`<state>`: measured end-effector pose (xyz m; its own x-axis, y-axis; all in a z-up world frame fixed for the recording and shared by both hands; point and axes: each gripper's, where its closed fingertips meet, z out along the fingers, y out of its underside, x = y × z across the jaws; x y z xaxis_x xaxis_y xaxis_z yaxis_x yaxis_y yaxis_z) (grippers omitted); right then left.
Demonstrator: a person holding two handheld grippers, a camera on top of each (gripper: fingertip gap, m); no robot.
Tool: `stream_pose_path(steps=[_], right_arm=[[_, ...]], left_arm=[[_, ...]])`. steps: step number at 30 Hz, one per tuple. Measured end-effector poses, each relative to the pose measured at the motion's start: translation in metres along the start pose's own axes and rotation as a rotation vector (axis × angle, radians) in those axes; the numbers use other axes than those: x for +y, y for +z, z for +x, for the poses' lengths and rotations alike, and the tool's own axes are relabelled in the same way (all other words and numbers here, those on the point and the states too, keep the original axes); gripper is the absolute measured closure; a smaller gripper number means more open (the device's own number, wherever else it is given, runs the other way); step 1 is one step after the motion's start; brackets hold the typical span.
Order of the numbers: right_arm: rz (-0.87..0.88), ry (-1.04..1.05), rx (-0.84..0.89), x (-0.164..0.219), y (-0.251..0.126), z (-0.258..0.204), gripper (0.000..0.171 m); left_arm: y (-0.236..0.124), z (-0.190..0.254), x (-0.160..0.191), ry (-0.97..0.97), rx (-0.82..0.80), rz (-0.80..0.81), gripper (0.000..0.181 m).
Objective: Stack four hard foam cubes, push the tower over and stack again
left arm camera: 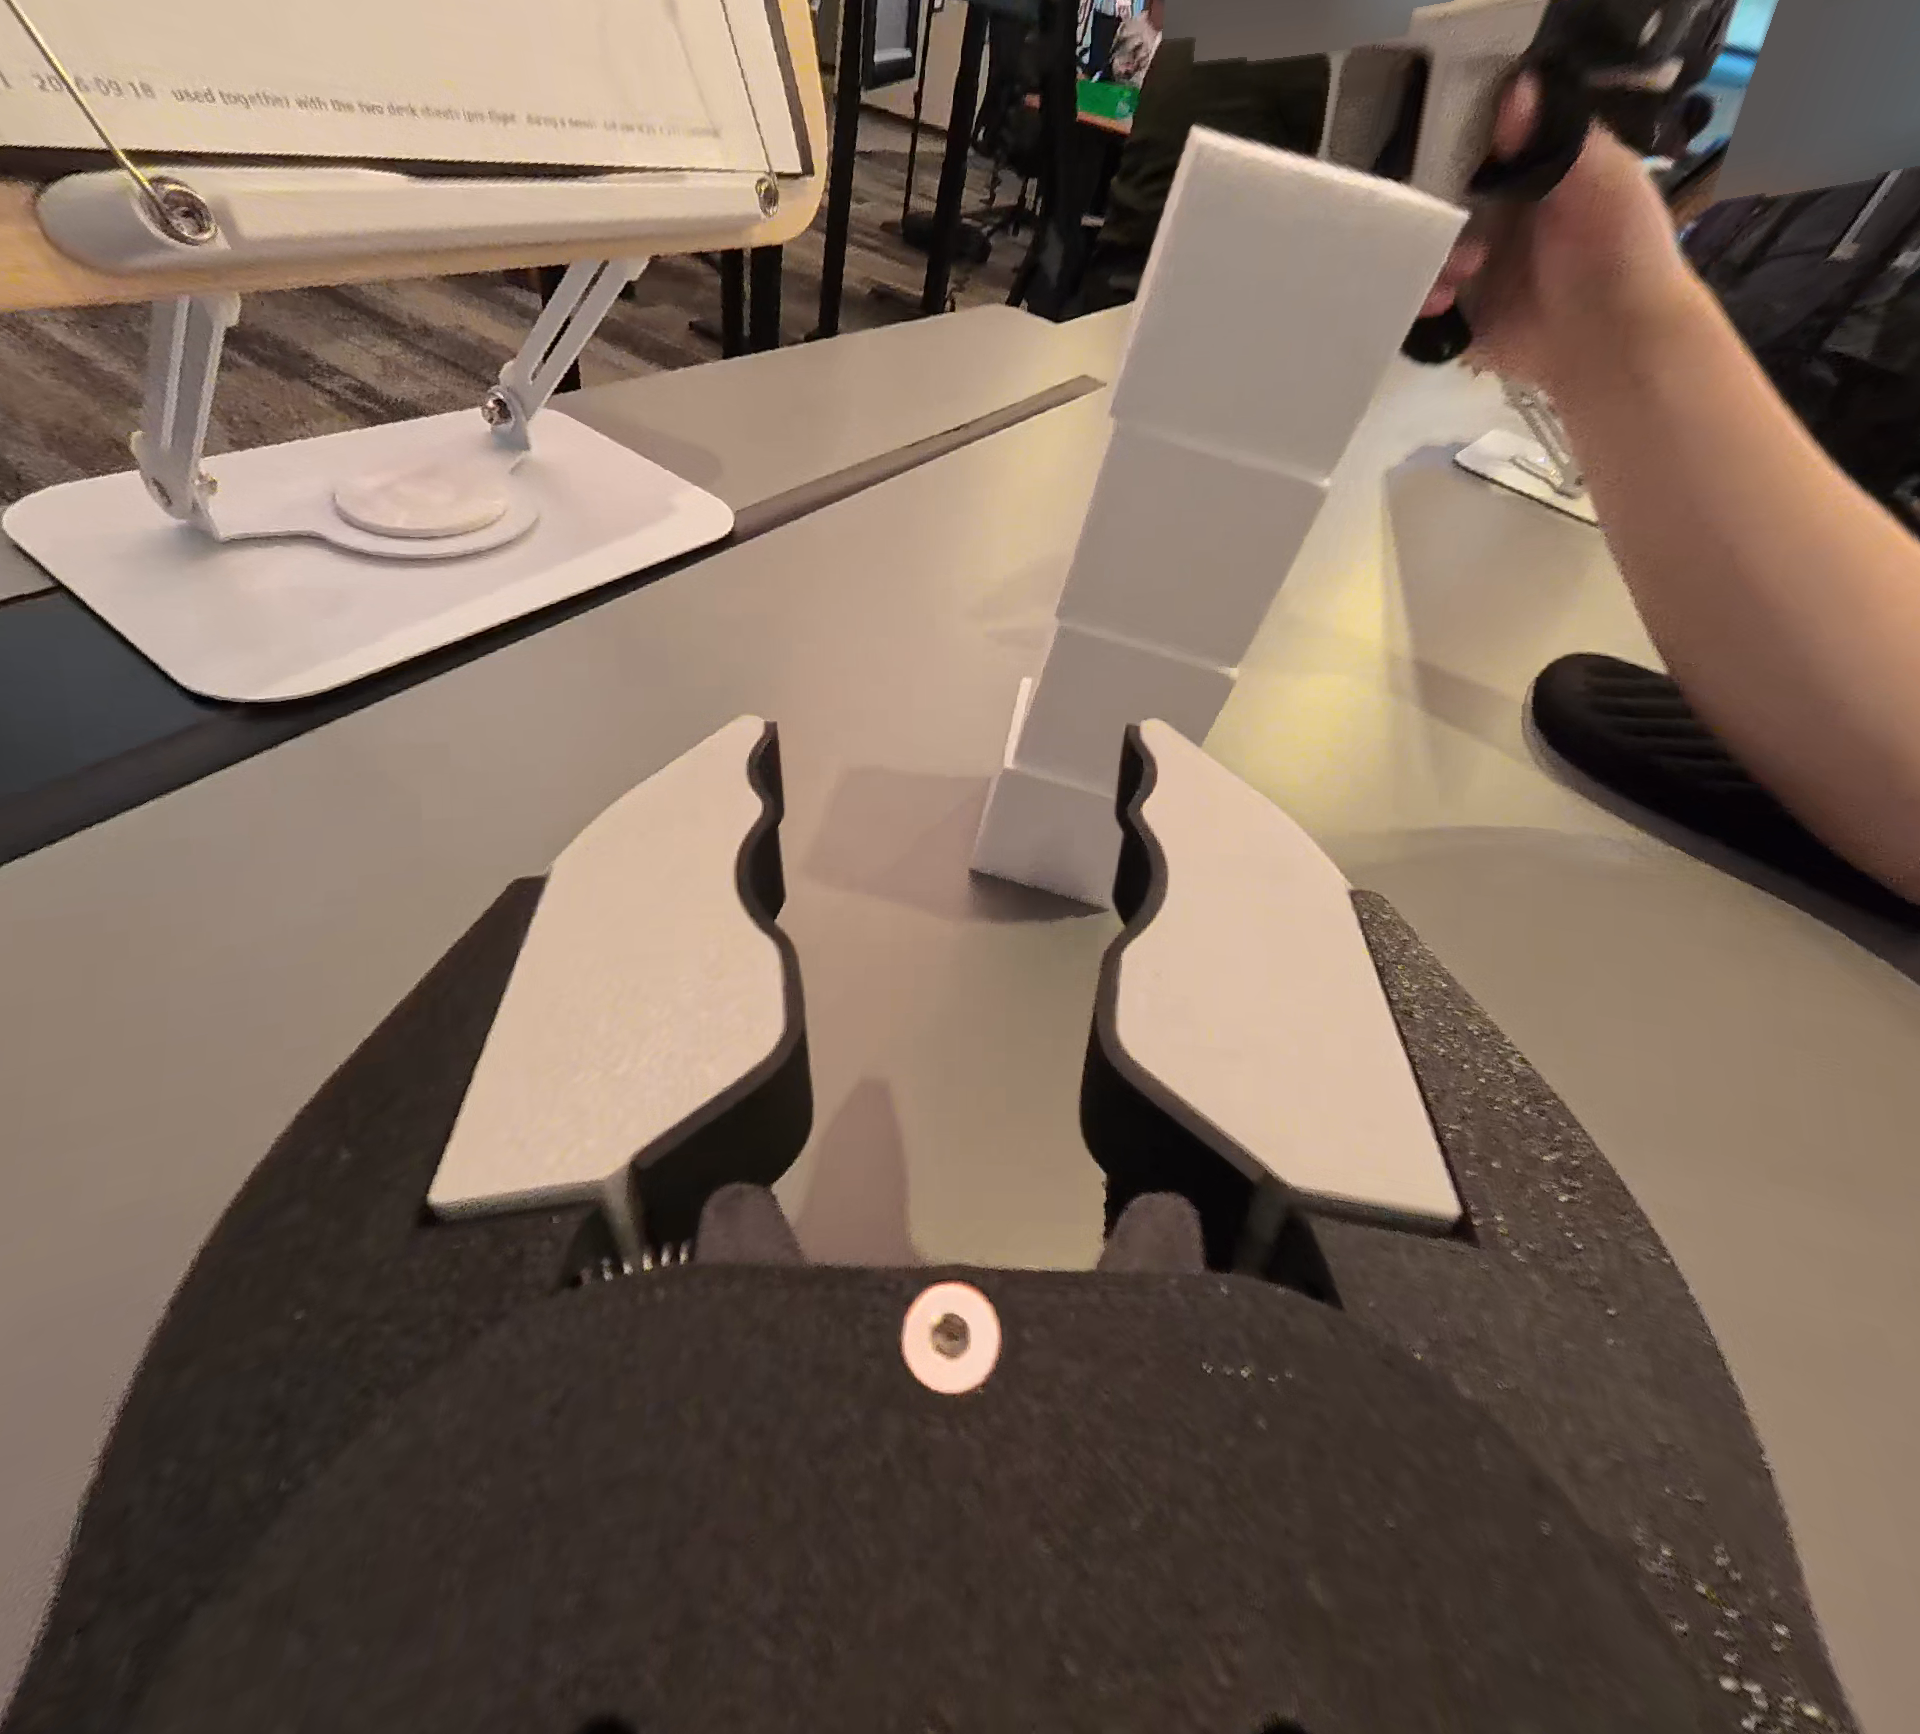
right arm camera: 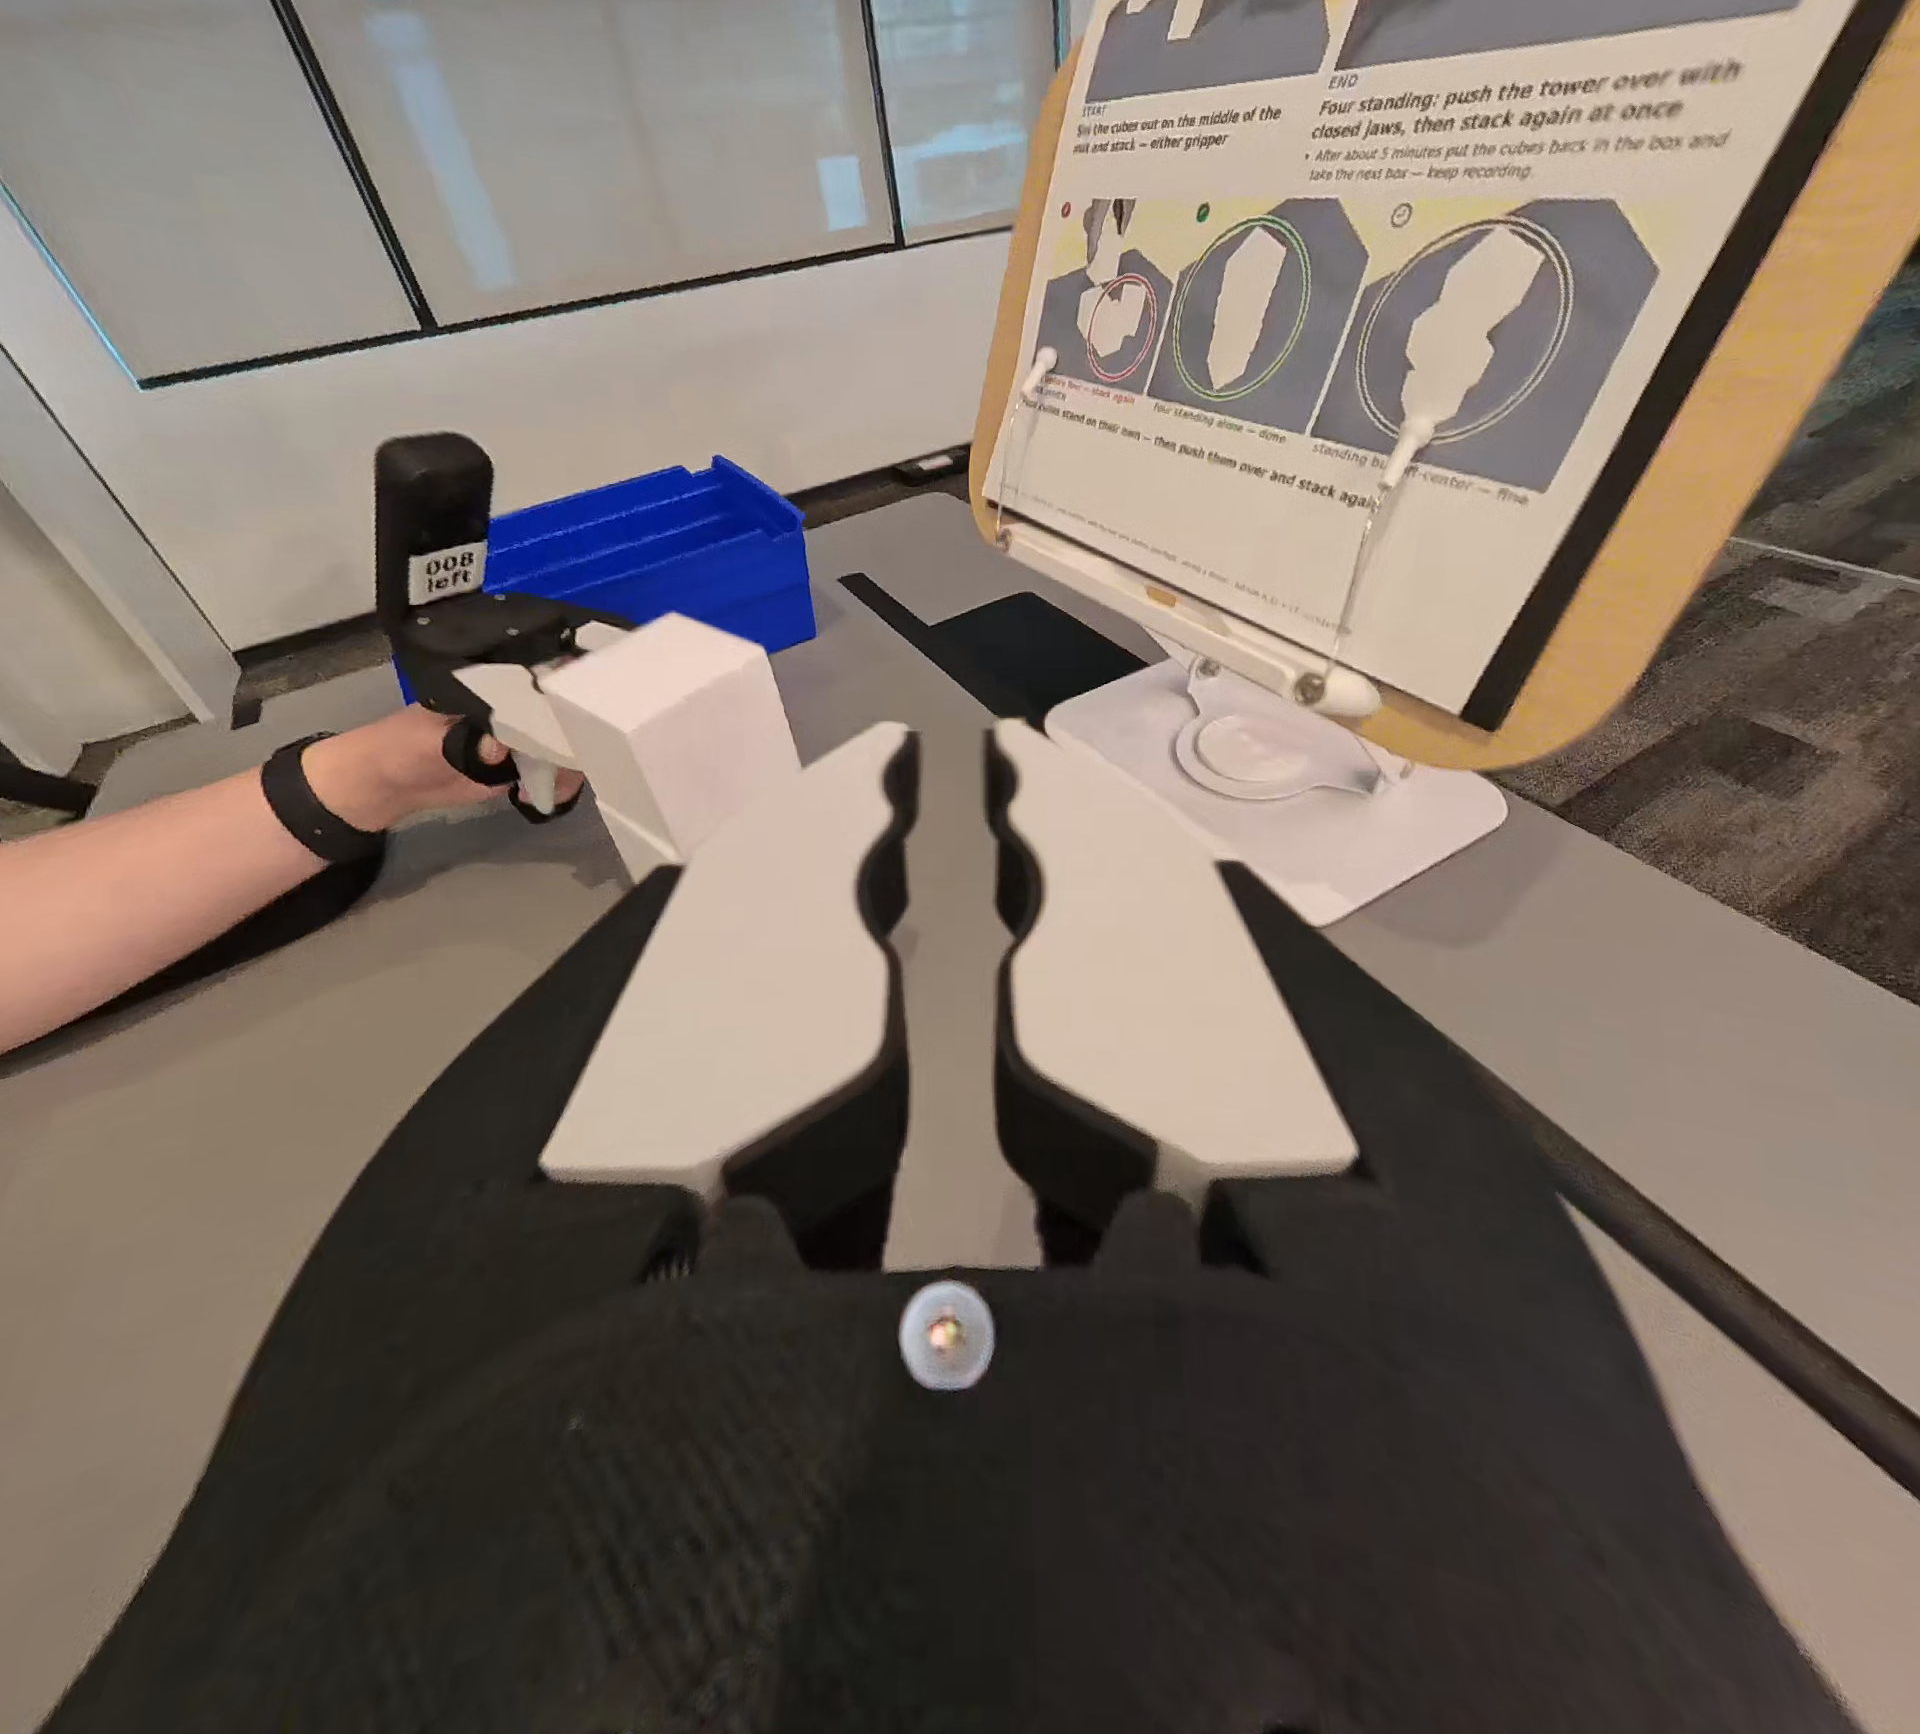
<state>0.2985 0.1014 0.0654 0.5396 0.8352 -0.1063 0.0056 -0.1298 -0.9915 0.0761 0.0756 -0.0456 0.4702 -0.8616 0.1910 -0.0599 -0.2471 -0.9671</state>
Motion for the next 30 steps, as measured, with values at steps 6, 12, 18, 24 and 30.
stream_pose_path(steps=[6,12,18,24,30], right_arm=[[-0.091,0.001,0.182,0.033,-0.022,0.043,0.171],[-0.270,0.059,0.354,0.062,-0.053,0.078,0.171],[-0.391,0.073,0.441,0.064,-0.092,0.086,0.170],[-0.413,0.115,0.413,0.059,-0.107,0.079,0.170],[-0.462,0.096,0.423,0.062,-0.115,0.078,0.170]], left_arm=[[0.008,0.001,0.011,-0.037,0.002,-0.053,0.131],[0.013,-0.026,0.049,-0.071,-0.234,-0.304,0.181],[0.020,-0.048,0.055,-0.069,-0.442,-0.382,0.181],[0.067,-0.025,0.045,0.055,-0.444,-0.452,0.181],[0.120,0.041,0.002,0.247,-0.379,-0.456,0.181]])
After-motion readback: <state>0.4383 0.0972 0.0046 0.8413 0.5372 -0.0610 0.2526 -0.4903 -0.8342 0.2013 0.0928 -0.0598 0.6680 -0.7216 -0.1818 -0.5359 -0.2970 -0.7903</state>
